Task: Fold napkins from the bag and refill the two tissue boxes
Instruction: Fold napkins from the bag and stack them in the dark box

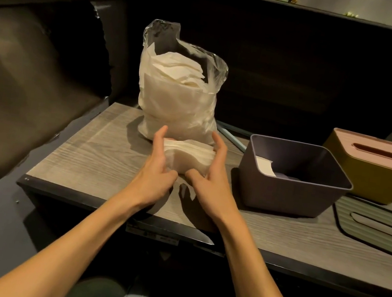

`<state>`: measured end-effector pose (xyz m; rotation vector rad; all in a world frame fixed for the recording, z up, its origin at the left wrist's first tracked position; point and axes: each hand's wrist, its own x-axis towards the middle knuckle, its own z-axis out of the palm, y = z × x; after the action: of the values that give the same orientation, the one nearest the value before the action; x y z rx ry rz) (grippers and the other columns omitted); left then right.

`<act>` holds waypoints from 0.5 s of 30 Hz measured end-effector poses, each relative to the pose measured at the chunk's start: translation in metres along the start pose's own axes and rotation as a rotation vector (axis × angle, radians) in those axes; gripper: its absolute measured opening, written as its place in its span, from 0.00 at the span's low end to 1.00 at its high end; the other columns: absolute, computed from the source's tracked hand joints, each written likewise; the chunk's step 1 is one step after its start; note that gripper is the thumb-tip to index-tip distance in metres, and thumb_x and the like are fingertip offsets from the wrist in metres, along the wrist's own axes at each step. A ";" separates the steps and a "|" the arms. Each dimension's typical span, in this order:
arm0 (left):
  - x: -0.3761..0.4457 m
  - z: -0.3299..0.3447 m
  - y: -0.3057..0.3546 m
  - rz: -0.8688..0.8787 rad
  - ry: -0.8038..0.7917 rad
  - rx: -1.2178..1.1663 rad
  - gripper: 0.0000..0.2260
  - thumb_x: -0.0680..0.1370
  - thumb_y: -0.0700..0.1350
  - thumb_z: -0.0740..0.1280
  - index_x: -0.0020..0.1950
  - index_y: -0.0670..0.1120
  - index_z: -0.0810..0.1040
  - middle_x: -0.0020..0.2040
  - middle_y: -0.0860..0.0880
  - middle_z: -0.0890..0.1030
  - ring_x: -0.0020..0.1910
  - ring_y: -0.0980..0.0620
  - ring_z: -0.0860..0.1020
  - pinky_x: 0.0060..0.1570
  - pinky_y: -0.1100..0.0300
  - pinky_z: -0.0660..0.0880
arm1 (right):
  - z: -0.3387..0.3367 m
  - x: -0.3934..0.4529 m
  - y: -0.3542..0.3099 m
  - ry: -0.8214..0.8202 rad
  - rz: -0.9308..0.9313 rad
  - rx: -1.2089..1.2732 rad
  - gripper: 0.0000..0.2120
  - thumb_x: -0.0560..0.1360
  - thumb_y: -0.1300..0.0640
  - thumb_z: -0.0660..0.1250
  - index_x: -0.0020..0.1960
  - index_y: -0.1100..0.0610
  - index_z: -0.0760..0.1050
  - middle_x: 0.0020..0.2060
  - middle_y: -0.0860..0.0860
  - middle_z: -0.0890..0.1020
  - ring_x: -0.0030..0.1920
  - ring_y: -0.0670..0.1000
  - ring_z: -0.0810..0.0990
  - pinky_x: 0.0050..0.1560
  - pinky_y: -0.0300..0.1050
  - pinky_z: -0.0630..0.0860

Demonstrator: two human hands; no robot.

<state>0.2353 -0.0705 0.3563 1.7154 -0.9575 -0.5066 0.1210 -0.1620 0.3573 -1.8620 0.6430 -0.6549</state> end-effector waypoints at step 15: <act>0.001 -0.003 -0.004 0.100 0.235 -0.045 0.38 0.78 0.30 0.63 0.80 0.56 0.53 0.60 0.54 0.75 0.57 0.58 0.78 0.57 0.62 0.77 | -0.004 0.003 0.010 0.198 -0.049 -0.011 0.31 0.82 0.66 0.63 0.79 0.43 0.61 0.65 0.49 0.79 0.66 0.45 0.77 0.69 0.49 0.76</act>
<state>0.2395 -0.0694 0.3534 1.6355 -0.8510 -0.2527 0.1190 -0.1704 0.3502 -1.8416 0.7315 -0.8776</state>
